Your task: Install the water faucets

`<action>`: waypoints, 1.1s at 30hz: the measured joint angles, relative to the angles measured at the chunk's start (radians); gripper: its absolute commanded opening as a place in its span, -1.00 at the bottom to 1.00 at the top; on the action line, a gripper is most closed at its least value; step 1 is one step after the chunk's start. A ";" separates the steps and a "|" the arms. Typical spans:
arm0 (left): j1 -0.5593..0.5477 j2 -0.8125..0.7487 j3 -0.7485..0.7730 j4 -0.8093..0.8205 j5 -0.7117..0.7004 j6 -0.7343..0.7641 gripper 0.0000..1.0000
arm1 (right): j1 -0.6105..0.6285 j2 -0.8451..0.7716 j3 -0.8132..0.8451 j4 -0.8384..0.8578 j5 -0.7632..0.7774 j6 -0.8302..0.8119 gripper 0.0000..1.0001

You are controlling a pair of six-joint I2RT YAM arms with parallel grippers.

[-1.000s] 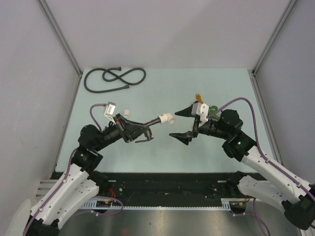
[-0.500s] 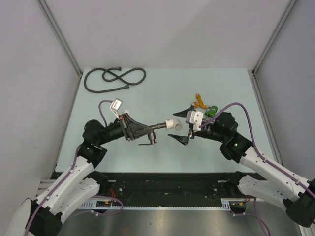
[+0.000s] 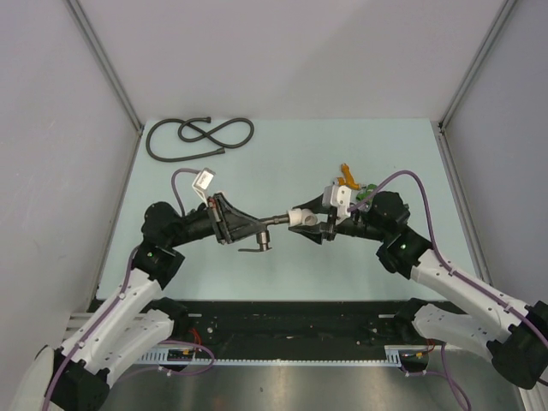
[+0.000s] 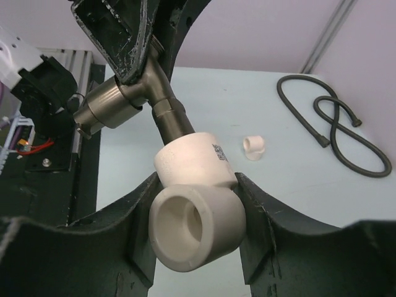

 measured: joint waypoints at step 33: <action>-0.022 -0.443 0.037 -0.492 0.154 1.560 -1.00 | -0.011 0.378 0.043 0.549 -0.426 1.075 -0.44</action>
